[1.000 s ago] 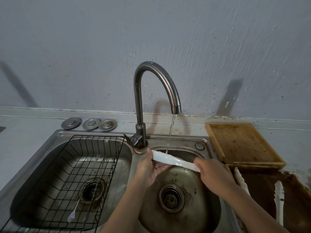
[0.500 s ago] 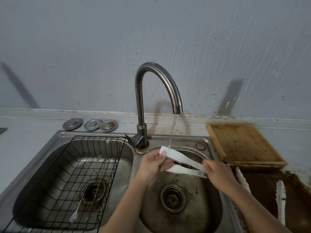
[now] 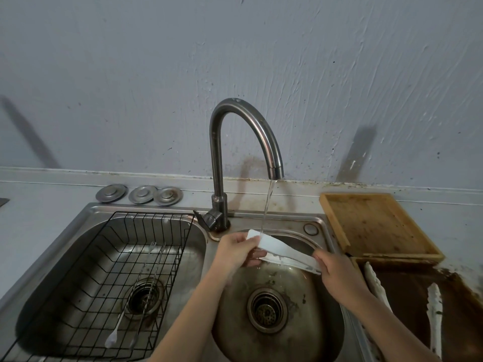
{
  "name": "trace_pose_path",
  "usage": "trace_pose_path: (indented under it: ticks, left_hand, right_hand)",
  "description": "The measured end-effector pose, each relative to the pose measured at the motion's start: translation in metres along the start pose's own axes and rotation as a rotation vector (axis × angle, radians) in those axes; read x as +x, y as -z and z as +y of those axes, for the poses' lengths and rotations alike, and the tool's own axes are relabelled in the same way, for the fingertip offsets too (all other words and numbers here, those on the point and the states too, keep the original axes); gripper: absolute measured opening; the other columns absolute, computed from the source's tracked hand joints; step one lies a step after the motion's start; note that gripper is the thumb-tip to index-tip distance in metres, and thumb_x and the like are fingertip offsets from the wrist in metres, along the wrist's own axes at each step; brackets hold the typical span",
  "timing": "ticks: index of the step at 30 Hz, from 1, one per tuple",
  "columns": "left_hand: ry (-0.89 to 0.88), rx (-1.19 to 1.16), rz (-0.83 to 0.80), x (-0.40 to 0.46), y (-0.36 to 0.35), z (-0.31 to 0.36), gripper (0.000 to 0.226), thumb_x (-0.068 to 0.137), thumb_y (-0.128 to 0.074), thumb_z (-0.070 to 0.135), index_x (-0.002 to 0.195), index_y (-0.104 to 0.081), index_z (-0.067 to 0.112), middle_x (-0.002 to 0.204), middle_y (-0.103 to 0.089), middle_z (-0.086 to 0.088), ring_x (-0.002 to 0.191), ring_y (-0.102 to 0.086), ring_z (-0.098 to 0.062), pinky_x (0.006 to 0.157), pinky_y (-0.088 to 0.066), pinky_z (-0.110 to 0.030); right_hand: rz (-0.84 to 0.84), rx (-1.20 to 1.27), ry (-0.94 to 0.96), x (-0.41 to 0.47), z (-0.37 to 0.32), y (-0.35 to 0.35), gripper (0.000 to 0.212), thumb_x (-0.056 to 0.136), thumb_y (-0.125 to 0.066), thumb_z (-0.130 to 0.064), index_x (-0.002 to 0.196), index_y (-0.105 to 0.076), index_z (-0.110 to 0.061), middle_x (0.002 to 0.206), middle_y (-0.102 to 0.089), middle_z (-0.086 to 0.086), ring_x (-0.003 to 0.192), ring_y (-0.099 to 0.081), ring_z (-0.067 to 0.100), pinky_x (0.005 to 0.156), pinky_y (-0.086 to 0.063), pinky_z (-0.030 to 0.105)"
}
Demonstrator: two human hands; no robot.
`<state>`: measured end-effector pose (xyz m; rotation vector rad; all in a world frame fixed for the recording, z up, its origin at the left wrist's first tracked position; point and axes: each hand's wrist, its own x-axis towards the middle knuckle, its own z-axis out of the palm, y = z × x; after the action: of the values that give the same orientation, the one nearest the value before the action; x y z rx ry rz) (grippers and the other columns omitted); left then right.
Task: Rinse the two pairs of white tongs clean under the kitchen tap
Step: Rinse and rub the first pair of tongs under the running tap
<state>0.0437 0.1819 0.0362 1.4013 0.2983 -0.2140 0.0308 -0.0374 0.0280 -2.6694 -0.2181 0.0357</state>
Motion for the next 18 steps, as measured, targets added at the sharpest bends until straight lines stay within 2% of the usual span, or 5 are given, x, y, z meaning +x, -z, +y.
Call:
trace_pose_path:
  ticks: [5,8,11,14,18]
  left_hand:
    - [-0.062,0.298,0.106,0.0,-0.007,-0.008,0.026,0.075,-0.075,0.035,0.082,-0.064,0.011,0.073,-0.074,-0.008,0.062,-0.068,-0.016,0.066,-0.059,-0.033]
    - [-0.075,0.366,0.228,0.004,-0.011,-0.017,0.053,0.061,-0.079,0.048,0.098,-0.059,0.016,0.092,-0.07,0.001,0.086,-0.067,-0.014,0.081,-0.056,-0.031]
    - [-0.084,0.045,0.265,0.008,-0.015,-0.027,0.059,0.062,-0.084,0.035,0.111,-0.056,0.017,0.101,-0.066,0.001,0.093,-0.065,-0.014,0.085,-0.055,-0.031]
    - [-0.083,-0.331,0.229,0.005,-0.017,-0.023,0.013,0.086,-0.064,0.016,0.098,-0.062,0.011,0.087,-0.066,-0.006,0.077,-0.068,-0.017,0.067,-0.059,-0.026]
    - [-0.075,-0.481,0.254,0.003,-0.017,-0.02,0.027,0.099,-0.039,0.021,0.098,-0.06,0.004,0.081,-0.067,-0.007,0.083,-0.07,-0.027,0.062,-0.061,-0.029]
  right_hand:
    - [0.145,-0.301,0.128,-0.004,-0.01,0.003,0.019,0.081,-0.057,0.0,0.085,-0.061,-0.017,0.07,-0.063,-0.004,0.067,-0.062,0.016,0.071,-0.045,0.029]
    - [0.357,-0.45,0.273,-0.002,-0.004,-0.003,0.026,0.062,-0.069,0.0,0.082,-0.066,-0.016,0.072,-0.069,0.001,0.067,-0.068,0.019,0.063,-0.051,0.036]
    - [0.41,-0.463,0.323,-0.002,-0.005,-0.006,0.027,0.062,-0.065,-0.006,0.087,-0.066,-0.016,0.077,-0.069,0.002,0.071,-0.069,0.018,0.062,-0.053,0.037]
    - [0.388,-0.437,0.308,-0.004,-0.001,-0.013,0.052,0.045,-0.081,0.003,0.089,-0.062,-0.018,0.079,-0.067,0.0,0.071,-0.069,0.018,0.062,-0.052,0.035]
    - [0.385,-0.42,0.282,-0.003,-0.002,-0.015,0.063,0.037,-0.084,0.005,0.089,-0.059,-0.02,0.079,-0.065,0.001,0.07,-0.067,0.019,0.062,-0.05,0.034]
